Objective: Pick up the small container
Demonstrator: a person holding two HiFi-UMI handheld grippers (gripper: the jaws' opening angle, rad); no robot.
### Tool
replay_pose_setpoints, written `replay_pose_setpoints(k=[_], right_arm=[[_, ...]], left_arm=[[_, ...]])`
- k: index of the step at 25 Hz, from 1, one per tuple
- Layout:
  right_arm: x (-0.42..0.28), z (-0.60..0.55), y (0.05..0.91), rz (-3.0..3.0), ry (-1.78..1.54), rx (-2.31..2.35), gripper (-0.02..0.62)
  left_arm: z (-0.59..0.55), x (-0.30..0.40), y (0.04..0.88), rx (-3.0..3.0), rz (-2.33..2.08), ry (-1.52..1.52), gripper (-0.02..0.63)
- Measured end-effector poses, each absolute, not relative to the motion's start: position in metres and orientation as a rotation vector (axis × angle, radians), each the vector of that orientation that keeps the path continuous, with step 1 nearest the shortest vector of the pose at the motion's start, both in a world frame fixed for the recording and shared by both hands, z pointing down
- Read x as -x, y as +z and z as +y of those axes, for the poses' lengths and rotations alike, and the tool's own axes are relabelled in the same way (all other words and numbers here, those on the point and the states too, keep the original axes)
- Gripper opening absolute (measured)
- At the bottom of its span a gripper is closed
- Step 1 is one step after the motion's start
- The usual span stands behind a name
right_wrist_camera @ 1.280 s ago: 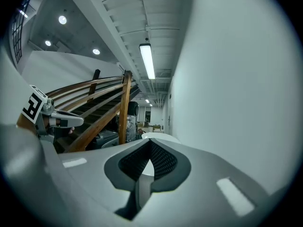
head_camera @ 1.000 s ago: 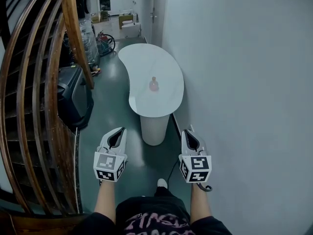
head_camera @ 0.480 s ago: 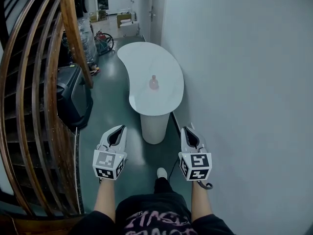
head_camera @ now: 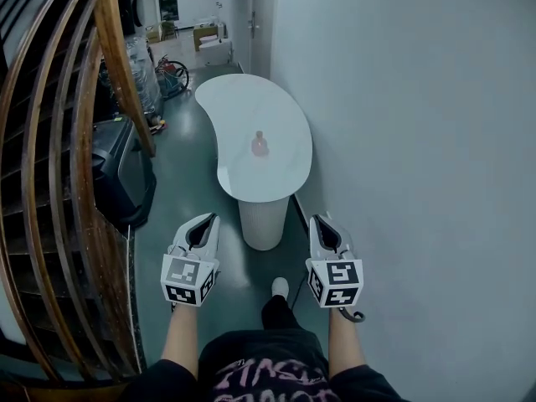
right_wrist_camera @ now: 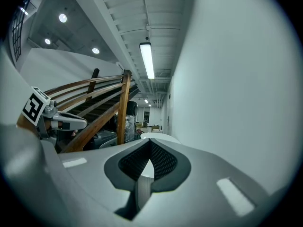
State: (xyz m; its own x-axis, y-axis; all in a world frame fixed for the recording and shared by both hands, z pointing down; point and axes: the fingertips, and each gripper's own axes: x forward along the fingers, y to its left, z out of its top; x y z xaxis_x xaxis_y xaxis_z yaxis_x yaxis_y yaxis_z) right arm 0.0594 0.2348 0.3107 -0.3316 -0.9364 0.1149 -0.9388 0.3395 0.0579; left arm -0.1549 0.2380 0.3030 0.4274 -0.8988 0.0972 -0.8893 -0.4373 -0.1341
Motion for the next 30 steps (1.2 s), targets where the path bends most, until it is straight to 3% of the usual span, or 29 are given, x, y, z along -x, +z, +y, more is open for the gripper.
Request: replay_pose_setpoints(k=[30], right_arm=[[-0.063,0.103,0.351,-2.456,0.138,-1.668,0.012]], left_arm=[[0.115,0.150,0.346,2.646,1.700,-0.331,0.002]])
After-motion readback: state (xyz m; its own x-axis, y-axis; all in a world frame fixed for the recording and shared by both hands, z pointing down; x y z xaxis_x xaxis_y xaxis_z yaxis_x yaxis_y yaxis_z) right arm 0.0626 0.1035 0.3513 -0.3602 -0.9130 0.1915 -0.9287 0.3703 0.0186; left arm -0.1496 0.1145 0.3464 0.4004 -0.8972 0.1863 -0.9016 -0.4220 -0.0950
